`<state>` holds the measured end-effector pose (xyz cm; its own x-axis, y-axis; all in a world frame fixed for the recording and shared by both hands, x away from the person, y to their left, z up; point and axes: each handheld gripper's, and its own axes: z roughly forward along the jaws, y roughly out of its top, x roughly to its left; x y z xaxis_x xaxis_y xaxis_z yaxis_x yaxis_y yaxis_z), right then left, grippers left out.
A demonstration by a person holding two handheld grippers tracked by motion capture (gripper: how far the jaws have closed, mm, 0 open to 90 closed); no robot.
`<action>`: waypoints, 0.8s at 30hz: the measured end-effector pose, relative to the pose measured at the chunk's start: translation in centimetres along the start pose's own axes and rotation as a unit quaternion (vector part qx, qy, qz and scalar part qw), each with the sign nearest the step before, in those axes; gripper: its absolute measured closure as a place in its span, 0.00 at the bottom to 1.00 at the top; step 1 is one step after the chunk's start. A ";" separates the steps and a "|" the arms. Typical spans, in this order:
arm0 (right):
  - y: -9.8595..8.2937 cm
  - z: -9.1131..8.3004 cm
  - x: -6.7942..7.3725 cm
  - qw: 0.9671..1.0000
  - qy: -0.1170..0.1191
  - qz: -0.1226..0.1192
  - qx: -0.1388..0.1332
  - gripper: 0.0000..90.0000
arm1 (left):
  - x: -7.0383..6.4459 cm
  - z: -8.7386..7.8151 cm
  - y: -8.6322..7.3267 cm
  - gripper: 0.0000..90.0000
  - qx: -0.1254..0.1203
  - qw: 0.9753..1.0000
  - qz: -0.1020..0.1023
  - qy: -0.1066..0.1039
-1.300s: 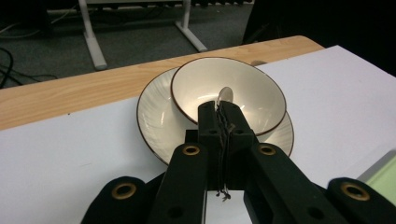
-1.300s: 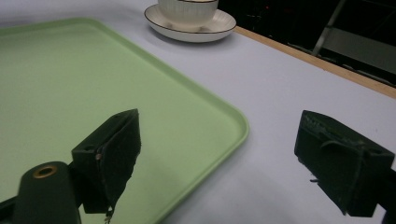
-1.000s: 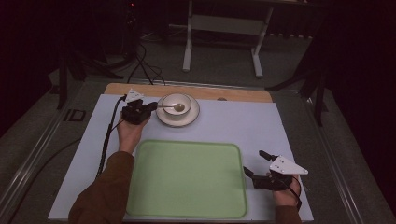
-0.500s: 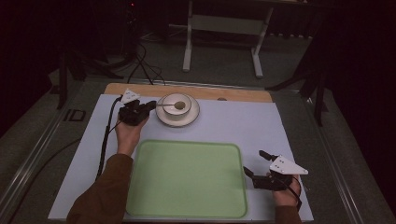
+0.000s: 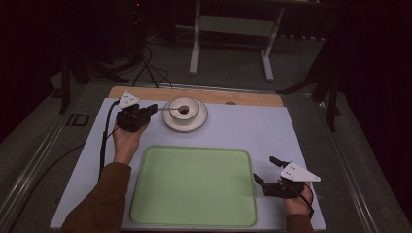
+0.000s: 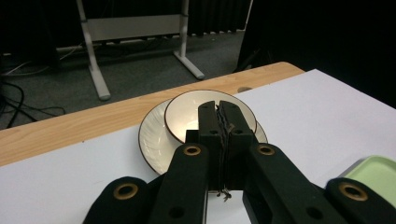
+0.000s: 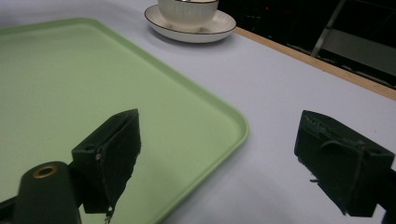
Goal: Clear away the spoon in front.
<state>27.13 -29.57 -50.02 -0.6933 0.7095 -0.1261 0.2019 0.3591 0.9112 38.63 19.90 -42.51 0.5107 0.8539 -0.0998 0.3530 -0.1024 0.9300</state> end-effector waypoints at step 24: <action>0.0 0.0 0.0 1.000 0.000 -0.001 0.001 0.16 | 0.7 -3.4 -1.0 0.99 -0.009 1.000 -0.003 -0.002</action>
<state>27.12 -29.53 -50.05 -0.6939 0.7087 -0.1273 0.2025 0.3617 0.9100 35.98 22.30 -42.30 0.5120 0.8522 -0.1077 0.3428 -0.0877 0.9353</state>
